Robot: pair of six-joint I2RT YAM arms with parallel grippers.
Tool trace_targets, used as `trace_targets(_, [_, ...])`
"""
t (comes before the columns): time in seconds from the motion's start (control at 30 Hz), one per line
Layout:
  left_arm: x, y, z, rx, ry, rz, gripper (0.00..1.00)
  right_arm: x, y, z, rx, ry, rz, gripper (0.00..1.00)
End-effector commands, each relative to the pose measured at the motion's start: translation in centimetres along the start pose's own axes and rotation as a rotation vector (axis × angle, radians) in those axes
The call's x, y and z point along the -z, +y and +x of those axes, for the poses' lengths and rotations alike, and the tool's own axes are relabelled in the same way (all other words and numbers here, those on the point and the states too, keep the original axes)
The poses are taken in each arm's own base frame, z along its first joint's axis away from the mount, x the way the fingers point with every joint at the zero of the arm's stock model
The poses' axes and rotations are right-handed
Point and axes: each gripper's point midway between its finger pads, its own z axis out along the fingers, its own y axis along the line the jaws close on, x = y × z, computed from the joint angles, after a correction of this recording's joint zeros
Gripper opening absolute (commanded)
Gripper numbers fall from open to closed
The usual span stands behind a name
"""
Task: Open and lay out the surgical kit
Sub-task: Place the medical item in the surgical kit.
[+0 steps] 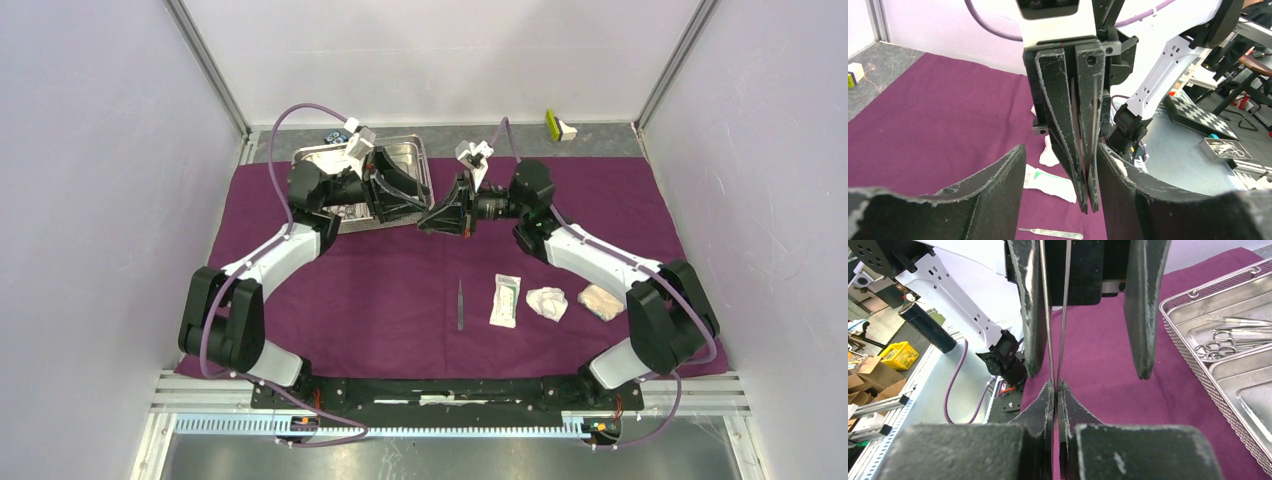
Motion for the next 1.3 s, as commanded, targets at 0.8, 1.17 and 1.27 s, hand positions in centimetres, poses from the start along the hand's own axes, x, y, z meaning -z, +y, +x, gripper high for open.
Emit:
trace_targets(0.8, [-0.4, -1.1, -1.6, -0.002, -0.033, 0.074, 0.22, 0.2, -1.0, 0.4, 0.002, -0.014, 0.008, 0.01])
trace_targets(1.17, [0.0, -0.9, -1.2, -0.014, 0.002, 0.036, 0.18, 0.9, -2.2, 0.7, 0.031, 0.019, 0.057, 0.27])
trace_targets(1.27, [0.6, -0.1, -0.2, -0.034, 0.057, -0.034, 0.16, 1.8, -3.3, 1.0, 0.057, 0.048, 0.098, 0.39])
